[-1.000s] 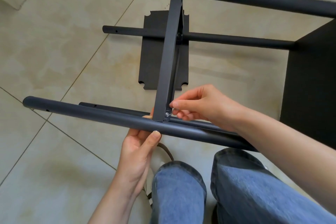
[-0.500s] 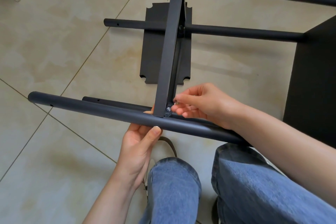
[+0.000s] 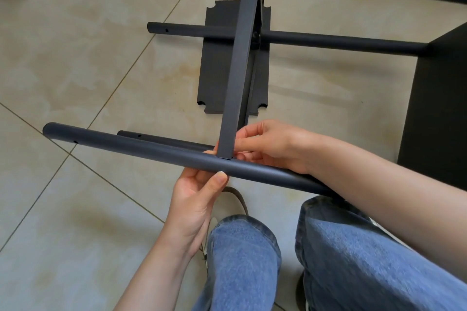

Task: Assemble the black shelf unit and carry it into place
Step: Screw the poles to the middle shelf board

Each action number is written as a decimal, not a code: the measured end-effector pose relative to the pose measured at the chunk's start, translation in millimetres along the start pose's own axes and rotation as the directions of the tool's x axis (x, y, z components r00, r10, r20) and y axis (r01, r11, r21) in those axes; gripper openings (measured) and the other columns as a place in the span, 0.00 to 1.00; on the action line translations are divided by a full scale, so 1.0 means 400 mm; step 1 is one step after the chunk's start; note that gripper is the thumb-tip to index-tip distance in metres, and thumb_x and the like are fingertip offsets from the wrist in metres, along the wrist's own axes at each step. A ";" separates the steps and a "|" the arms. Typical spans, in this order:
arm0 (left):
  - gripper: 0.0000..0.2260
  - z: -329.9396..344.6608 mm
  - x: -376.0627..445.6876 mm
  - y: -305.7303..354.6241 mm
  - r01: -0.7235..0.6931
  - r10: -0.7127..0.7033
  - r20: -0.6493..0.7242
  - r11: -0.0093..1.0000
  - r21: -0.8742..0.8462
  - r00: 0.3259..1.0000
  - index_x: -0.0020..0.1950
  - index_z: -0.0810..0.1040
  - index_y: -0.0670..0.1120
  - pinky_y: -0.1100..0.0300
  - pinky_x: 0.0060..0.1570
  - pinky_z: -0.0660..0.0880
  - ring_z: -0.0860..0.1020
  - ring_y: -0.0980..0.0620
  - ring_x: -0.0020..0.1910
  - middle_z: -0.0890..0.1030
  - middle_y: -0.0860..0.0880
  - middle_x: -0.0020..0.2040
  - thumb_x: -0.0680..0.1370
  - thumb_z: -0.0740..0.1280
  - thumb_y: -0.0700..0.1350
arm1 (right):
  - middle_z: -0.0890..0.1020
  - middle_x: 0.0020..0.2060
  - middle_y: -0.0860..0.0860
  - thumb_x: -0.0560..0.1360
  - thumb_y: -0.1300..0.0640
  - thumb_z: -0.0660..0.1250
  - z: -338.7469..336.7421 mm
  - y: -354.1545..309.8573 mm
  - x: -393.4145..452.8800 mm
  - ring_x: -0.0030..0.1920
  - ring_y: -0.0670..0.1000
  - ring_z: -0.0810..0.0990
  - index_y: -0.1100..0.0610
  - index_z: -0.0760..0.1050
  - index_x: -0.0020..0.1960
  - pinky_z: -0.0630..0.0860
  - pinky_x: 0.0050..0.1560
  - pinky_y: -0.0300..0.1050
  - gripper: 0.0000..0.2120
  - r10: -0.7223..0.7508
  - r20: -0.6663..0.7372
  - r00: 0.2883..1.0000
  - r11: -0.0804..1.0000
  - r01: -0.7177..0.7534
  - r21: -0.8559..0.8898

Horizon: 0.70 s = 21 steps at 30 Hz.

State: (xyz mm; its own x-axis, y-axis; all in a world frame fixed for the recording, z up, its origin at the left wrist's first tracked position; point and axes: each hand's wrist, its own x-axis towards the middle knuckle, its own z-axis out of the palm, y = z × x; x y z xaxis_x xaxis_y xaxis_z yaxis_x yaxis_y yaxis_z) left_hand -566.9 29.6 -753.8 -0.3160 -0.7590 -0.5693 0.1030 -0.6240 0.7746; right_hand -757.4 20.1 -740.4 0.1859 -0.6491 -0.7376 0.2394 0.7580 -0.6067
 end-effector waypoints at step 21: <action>0.18 -0.010 0.006 -0.010 -0.010 0.010 0.007 1.000 0.022 1.000 0.60 0.77 0.44 0.42 0.70 0.70 0.80 0.43 0.63 0.84 0.42 0.58 0.70 0.71 0.38 | 0.80 0.34 0.53 0.77 0.61 0.68 -0.016 -0.007 0.009 0.33 0.47 0.76 0.62 0.82 0.43 0.75 0.44 0.41 0.07 0.097 0.115 0.989 0.995 -0.098 0.002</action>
State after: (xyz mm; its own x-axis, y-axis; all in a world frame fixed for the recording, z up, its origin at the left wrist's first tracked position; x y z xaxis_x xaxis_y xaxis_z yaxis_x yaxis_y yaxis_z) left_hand -564.2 29.8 -759.4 -0.3217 -0.7637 -0.5597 0.0855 -0.6122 0.7861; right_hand -763.4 16.1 -743.3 0.3161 -0.5758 -0.7540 0.2219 0.8176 -0.5313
